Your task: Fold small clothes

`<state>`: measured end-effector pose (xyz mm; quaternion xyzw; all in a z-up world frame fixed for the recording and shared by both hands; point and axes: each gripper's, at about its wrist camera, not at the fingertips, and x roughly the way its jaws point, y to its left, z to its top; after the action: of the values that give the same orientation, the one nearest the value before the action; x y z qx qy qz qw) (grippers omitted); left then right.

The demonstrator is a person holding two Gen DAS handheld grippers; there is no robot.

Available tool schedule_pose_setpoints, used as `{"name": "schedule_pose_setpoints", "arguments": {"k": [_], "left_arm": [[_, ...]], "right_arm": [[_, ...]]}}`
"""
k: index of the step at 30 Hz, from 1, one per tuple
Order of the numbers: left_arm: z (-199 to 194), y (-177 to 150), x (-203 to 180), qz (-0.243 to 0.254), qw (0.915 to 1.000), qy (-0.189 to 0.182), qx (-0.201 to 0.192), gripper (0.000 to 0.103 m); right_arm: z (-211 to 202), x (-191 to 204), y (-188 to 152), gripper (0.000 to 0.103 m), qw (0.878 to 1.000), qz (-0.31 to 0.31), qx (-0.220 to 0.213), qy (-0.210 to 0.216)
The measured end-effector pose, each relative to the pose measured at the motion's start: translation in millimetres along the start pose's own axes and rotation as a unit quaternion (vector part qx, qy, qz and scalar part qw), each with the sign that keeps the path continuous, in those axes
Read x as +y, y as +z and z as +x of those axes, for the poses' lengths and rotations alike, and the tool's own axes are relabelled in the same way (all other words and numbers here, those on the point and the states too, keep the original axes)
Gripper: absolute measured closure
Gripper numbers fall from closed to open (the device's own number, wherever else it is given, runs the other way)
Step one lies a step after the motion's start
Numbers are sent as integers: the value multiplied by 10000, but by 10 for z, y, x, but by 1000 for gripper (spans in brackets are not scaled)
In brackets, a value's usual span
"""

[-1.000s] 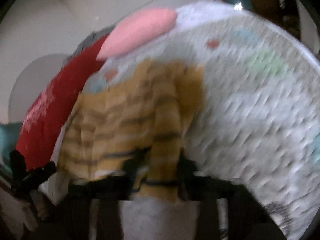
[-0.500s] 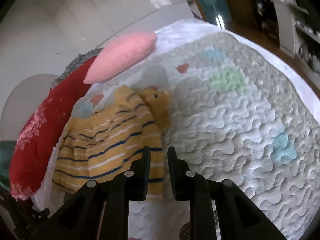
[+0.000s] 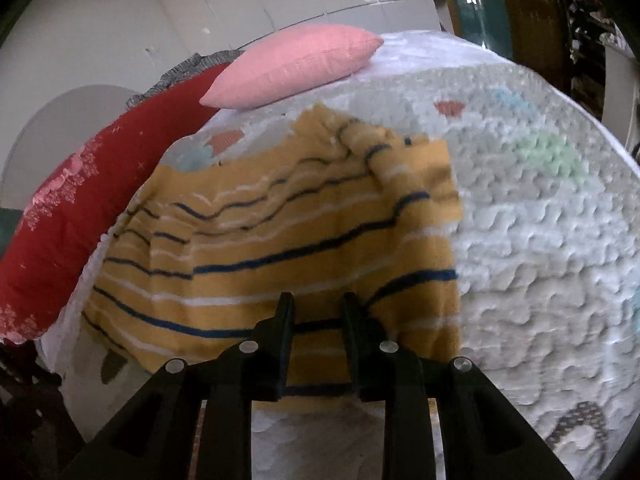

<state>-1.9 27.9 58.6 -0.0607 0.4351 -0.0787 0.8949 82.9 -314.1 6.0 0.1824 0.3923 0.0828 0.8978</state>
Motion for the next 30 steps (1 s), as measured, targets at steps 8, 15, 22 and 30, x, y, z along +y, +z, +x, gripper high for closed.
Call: {"name": "schedule_pose_setpoints", "arguments": {"k": [8, 15, 22, 30], "left_arm": [[245, 108, -18, -181, 9998, -102, 6, 27], [426, 315, -3, -295, 9992, -214, -188, 26], [775, 635, 203, -637, 9964, -412, -391, 20], [1179, 906, 824, -1853, 9741, -1282, -191, 20]], "right_arm": [[69, 27, -59, 57, 9996, -170, -91, 229], [109, 222, -128, 32, 9971, -721, -176, 139], [144, 303, -161, 27, 9953, -943, -204, -37], [243, 518, -202, 21, 9862, -1494, -108, -707]]}}
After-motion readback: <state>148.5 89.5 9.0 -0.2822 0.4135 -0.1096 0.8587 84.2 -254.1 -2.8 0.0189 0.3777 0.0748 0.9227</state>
